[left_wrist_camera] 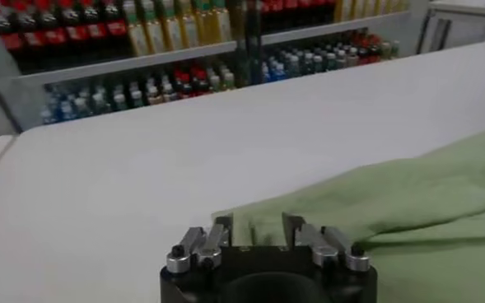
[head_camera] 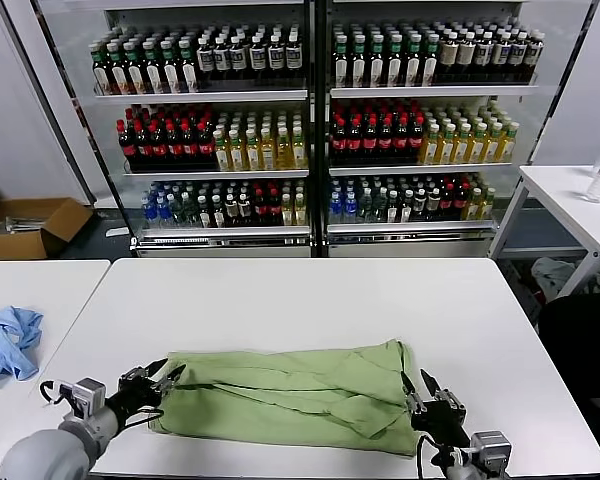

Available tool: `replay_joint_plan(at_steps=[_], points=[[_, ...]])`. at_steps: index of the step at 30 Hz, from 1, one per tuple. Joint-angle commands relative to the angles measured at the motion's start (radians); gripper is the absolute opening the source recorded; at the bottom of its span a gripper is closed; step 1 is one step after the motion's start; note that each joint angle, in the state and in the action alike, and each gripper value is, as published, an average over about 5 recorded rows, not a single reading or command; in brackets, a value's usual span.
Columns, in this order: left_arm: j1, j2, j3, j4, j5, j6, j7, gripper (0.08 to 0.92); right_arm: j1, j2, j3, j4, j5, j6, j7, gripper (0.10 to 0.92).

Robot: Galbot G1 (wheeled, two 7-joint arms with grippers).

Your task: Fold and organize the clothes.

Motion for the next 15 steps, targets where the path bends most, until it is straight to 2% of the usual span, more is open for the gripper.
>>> replay_joint_plan(at_steps=[1, 5, 9, 12, 15], points=[[0.049, -0.114, 0.052, -0.064, -0.119, -0.022, -0.345, 0.534, -0.045, 0.009, -0.007, 0.068, -0.072, 0.021, 0.000, 0.560], [0.031, -0.155, 0.068, -0.031, -0.191, -0.040, -0.392, 0.647, -0.045, 0.011, -0.012, 0.060, -0.076, 0.026, 0.001, 0.664], [0.016, -0.168, 0.104, -0.005, -0.234, -0.030, -0.401, 0.759, -0.046, 0.019, -0.014, 0.057, -0.077, 0.028, 0.002, 0.771], [0.008, -0.178, 0.125, 0.015, -0.228, -0.025, -0.402, 0.758, -0.047, 0.018, -0.010, 0.059, -0.077, 0.028, 0.003, 0.814], [0.003, -0.182, 0.130, 0.027, -0.227, -0.026, -0.397, 0.680, -0.044, 0.018, -0.003, 0.058, -0.078, 0.028, 0.002, 0.822]])
